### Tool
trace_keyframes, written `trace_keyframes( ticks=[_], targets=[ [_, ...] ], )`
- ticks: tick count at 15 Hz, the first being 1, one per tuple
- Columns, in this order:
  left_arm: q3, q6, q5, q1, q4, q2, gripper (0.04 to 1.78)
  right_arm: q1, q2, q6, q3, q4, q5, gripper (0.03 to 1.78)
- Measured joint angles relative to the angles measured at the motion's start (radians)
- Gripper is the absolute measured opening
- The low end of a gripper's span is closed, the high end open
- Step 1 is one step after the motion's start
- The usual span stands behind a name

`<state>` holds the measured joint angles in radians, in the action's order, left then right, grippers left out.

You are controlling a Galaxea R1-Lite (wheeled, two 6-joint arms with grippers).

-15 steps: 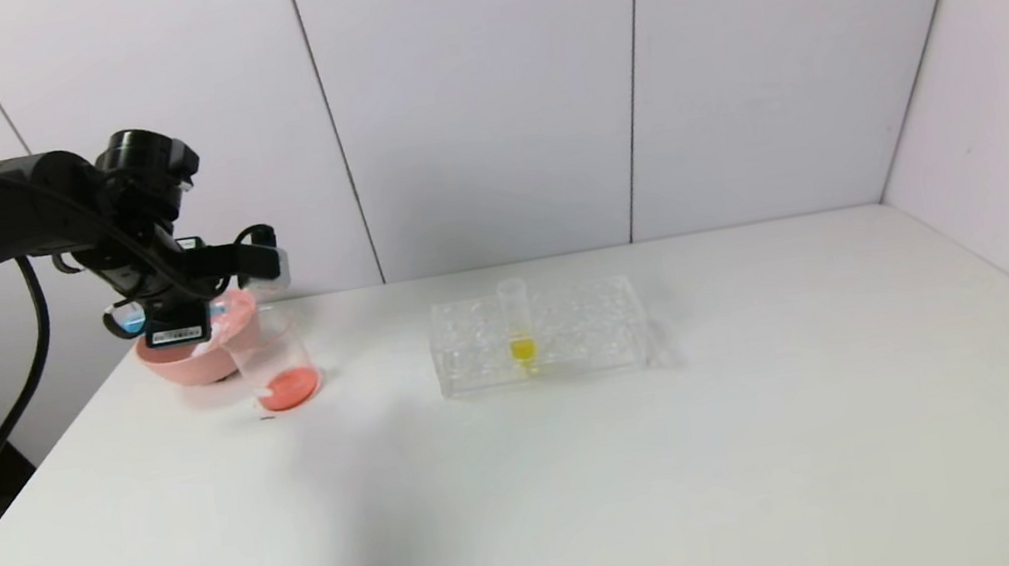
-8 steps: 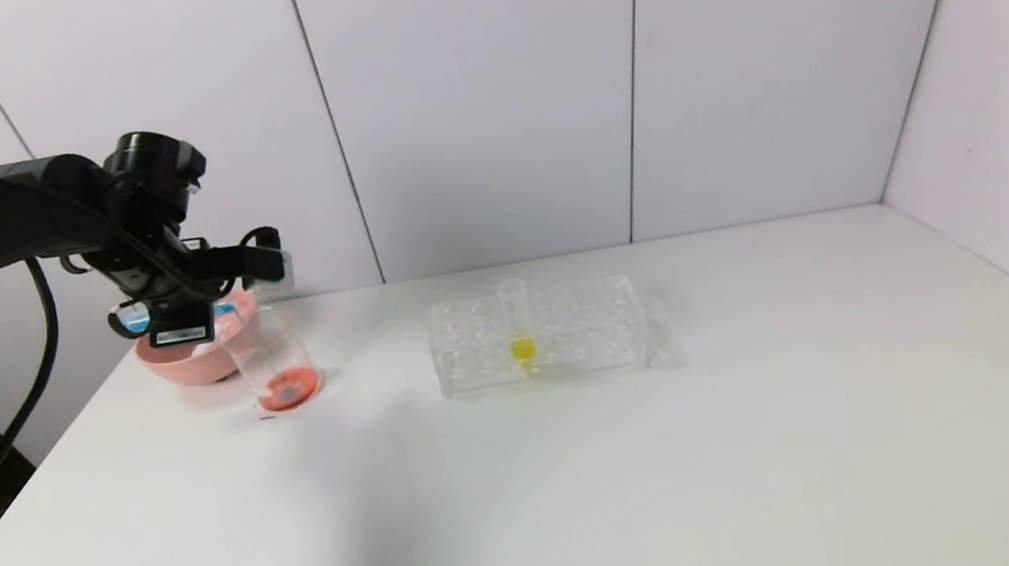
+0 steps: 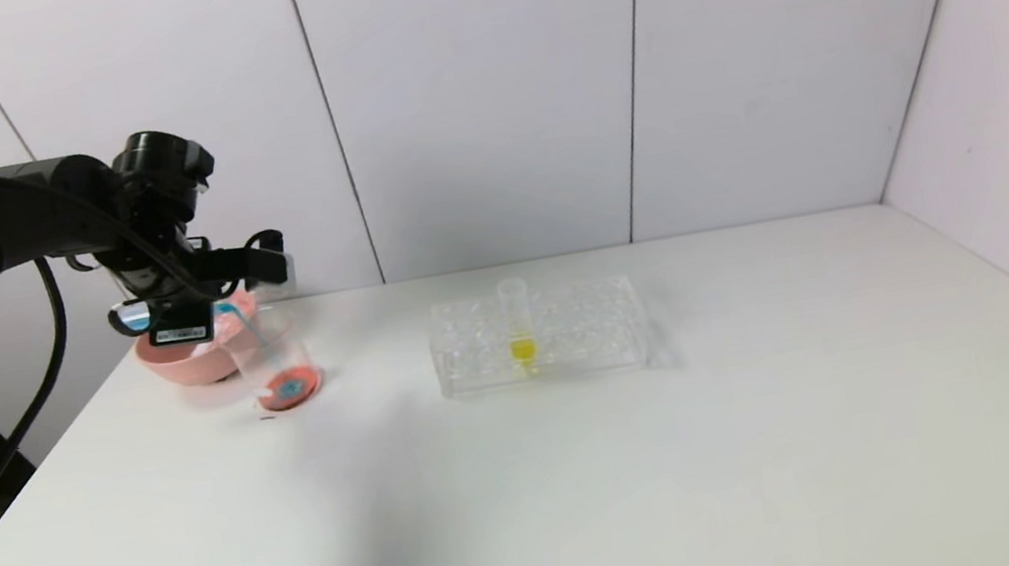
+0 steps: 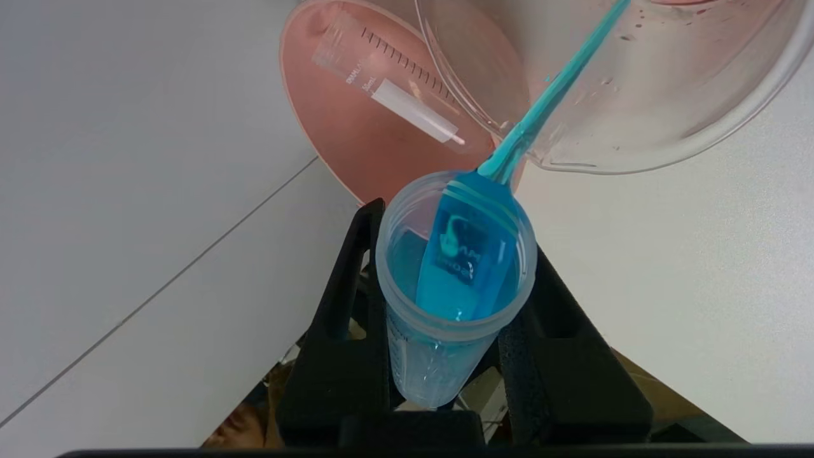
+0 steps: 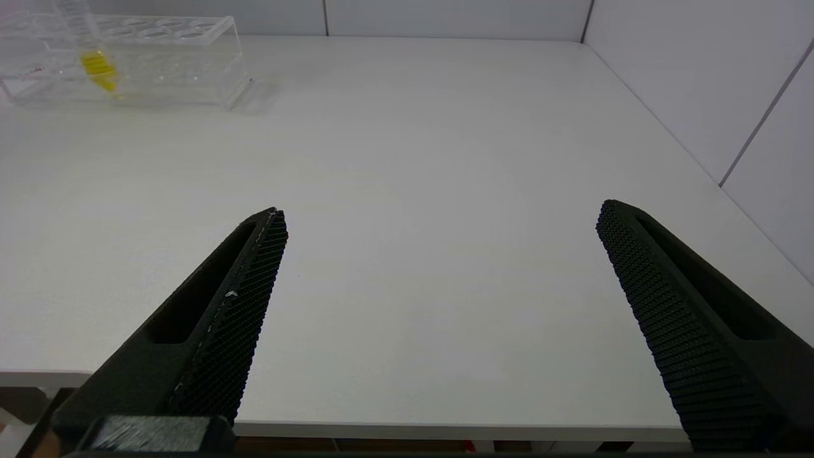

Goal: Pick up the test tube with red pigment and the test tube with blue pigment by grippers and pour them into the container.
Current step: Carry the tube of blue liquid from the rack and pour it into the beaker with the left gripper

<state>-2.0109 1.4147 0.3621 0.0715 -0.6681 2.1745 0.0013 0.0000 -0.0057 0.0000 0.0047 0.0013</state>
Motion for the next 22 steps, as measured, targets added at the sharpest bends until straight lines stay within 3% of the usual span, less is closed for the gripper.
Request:
trace_keyframes(
  ticks=[5, 22],
  targets=[
    [0.000, 0.009, 0.010, 0.010, 0.000, -0.001, 0.50, 0.000, 0.000, 0.000, 0.000, 0.000, -0.001, 1.77],
    [0.000, 0.066, 0.183, 0.037, 0.041, -0.004, 0.50, 0.000, 0.000, 0.000, 0.000, 0.000, 0.000, 1.77]
  ],
)
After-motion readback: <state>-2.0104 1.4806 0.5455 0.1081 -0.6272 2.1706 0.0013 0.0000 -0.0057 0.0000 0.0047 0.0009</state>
